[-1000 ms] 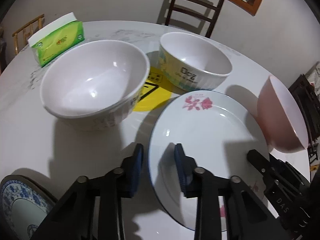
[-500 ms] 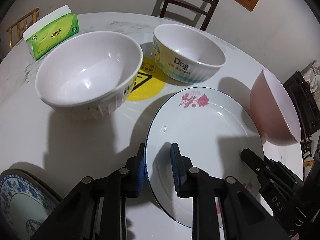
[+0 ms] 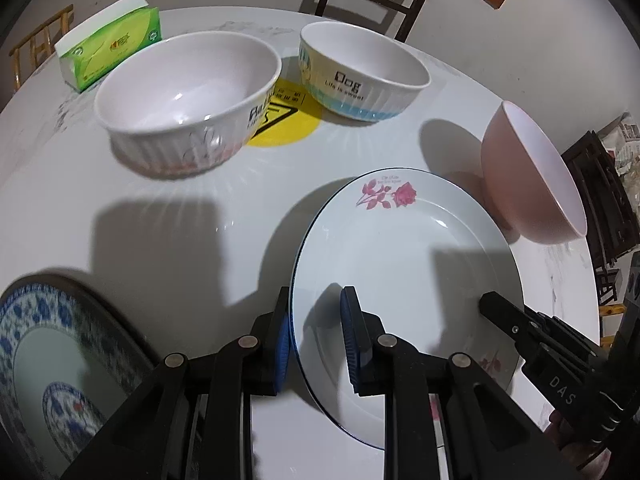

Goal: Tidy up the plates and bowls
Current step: 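Close the left tool on the rim of the white pink-flower plate, then lift the pink-flower plate with the left tool toward the stacked blue plates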

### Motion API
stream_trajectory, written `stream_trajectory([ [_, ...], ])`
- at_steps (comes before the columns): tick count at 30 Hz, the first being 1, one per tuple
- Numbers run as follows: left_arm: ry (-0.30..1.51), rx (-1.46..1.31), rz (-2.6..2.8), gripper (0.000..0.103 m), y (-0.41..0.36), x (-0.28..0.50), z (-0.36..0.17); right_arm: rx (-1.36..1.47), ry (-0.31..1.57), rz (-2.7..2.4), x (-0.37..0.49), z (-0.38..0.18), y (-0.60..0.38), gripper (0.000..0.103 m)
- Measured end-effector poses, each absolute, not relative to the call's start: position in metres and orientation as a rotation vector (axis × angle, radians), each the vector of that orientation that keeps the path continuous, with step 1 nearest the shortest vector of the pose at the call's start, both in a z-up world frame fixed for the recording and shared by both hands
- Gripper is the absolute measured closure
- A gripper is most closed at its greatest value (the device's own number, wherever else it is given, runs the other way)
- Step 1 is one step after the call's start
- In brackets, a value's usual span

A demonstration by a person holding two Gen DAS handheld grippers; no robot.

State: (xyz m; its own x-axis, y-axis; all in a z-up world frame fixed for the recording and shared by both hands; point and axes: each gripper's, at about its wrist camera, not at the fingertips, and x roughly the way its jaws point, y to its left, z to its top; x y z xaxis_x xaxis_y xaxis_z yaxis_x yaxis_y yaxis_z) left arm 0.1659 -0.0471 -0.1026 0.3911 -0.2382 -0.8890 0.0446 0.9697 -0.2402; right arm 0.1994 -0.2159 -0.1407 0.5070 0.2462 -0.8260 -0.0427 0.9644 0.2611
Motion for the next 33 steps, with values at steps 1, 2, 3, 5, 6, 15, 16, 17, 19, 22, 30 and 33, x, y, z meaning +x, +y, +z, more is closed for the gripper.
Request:
stream_trajectory([
  [1, 1.156, -0.189, -0.178, 0.083, -0.048, 0.161, -0.103, 0.22, 1.031, 0.175, 0.196, -0.141, -0.216, 0.084],
  [2, 1.157, -0.19, -0.178, 0.083, -0.048, 0.159, -0.103, 0.221, 1.033, 0.173, 0.195, -0.141, -0.216, 0.084],
  [3, 1.157, -0.191, -0.178, 0.083, -0.047, 0.158, -0.104, 0.219, 1.034, 0.172, 0.192, -0.141, -0.216, 0.084],
  [5, 1.158, -0.186, -0.18, 0.083, -0.049, 0.154, -0.104, 0.219, 1.037, 0.17, 0.187, -0.141, -0.217, 0.084],
  [6, 1.158, -0.185, -0.181, 0.083, -0.049, 0.151, -0.105, 0.217, 1.036, 0.169, 0.185, -0.141, -0.217, 0.084],
  [15, 1.149, -0.172, -0.201, 0.083, -0.052, 0.154, -0.104, 0.189, 1.017, 0.157, 0.166, -0.135, -0.218, 0.084],
  [16, 1.149, -0.172, -0.201, 0.083, -0.053, 0.154, -0.104, 0.187, 1.015, 0.156, 0.165, -0.134, -0.218, 0.084],
  [17, 1.146, -0.169, -0.201, 0.083, -0.052, 0.154, -0.103, 0.186, 1.013, 0.154, 0.163, -0.133, -0.218, 0.084],
  [19, 1.142, -0.161, -0.201, 0.084, -0.052, 0.156, -0.102, 0.183, 1.008, 0.154, 0.161, -0.132, -0.218, 0.084],
  [22, 1.135, -0.163, -0.205, 0.084, -0.051, 0.15, -0.103, 0.184, 1.005, 0.152, 0.158, -0.13, -0.218, 0.084],
  [30, 1.119, -0.158, -0.209, 0.085, -0.053, 0.147, -0.102, 0.187, 0.988, 0.151, 0.148, -0.126, -0.219, 0.084],
  [33, 1.111, -0.159, -0.209, 0.086, -0.053, 0.146, -0.099, 0.184, 0.978, 0.152, 0.145, -0.122, -0.219, 0.084],
])
